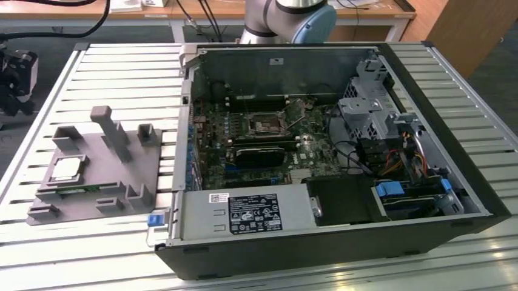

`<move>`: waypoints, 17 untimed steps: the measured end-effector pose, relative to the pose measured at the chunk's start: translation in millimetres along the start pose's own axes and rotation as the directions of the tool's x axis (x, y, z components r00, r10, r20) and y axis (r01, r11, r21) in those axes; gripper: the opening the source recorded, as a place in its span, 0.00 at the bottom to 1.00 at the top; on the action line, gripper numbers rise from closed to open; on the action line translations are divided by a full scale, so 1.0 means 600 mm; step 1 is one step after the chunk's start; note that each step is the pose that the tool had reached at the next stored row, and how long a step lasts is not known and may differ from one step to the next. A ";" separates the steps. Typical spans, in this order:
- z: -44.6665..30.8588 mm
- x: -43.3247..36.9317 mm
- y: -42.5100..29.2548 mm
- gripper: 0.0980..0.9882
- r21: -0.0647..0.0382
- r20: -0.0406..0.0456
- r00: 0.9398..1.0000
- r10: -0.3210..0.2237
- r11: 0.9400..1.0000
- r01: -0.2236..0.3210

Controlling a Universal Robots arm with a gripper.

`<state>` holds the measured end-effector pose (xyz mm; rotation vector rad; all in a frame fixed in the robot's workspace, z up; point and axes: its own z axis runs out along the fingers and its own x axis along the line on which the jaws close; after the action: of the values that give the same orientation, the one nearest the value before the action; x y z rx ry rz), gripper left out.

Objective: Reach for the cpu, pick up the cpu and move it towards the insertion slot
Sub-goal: 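Pick up the cpu and move it towards the insertion slot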

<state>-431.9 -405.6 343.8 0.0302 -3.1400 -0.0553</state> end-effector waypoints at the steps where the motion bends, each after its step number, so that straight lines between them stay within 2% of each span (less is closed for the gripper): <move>1: 0.003 0.001 0.000 0.22 0.000 0.000 1.000 0.000 1.000 0.000; 2: 0.006 0.002 0.000 0.29 0.000 0.000 1.000 0.000 1.000 0.000; 3: 0.009 0.003 0.000 0.29 0.000 0.000 1.000 0.000 1.000 0.000; 4: 0.012 0.004 -0.001 0.41 0.000 0.000 1.000 -0.001 1.000 0.001; 5: 0.015 0.006 -0.001 0.41 0.000 0.000 1.000 -0.001 1.000 0.001; 7: 0.021 0.009 -0.002 0.55 0.000 0.000 1.000 -0.002 1.000 0.002; 8: 0.024 0.011 -0.002 0.55 0.000 0.000 1.000 -0.003 1.000 0.003; 9: 0.027 0.012 -0.002 0.61 0.000 0.000 1.000 -0.003 1.000 0.003; 11: 0.033 0.013 -0.002 0.61 0.000 0.000 1.000 -0.003 1.000 0.003; 12: 0.036 0.013 -0.002 0.68 0.000 -0.001 1.000 -0.003 1.000 0.003; 17: 0.051 0.013 -0.003 0.68 0.000 -0.007 1.000 -0.003 1.000 0.003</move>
<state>-439.7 -406.2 313.4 0.0344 -3.1328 -0.0553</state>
